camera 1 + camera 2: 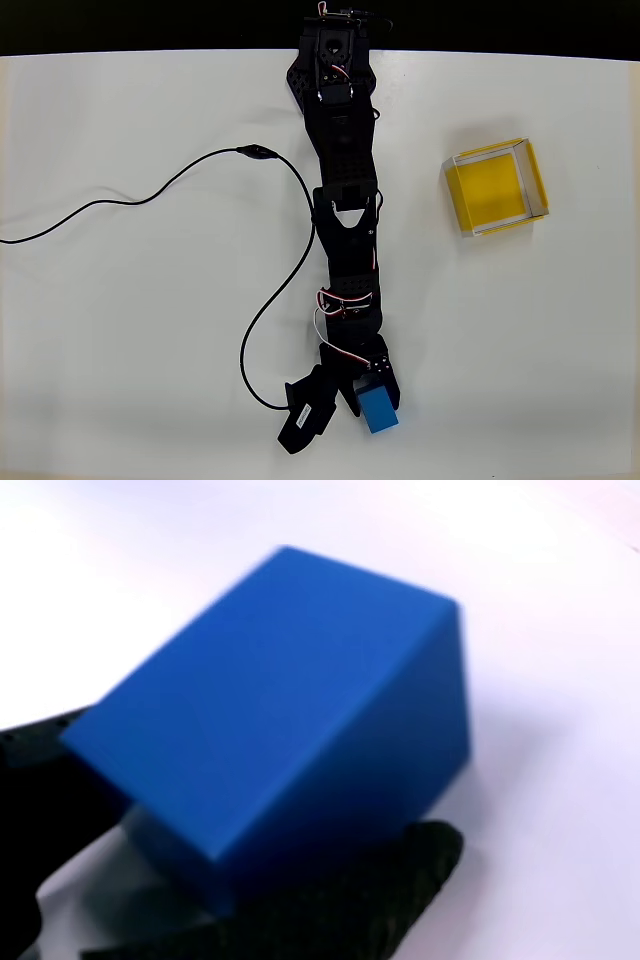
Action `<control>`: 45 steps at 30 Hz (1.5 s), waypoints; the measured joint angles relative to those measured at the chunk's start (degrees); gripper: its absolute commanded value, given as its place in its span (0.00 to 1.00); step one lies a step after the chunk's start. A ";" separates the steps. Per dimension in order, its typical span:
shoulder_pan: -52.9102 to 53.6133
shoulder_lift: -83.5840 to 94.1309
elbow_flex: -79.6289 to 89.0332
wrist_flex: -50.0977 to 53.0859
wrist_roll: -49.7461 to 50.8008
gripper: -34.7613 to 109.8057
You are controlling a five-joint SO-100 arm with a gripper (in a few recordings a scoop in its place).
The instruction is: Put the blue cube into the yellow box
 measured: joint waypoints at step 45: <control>-26.19 70.05 47.37 9.84 4.48 0.37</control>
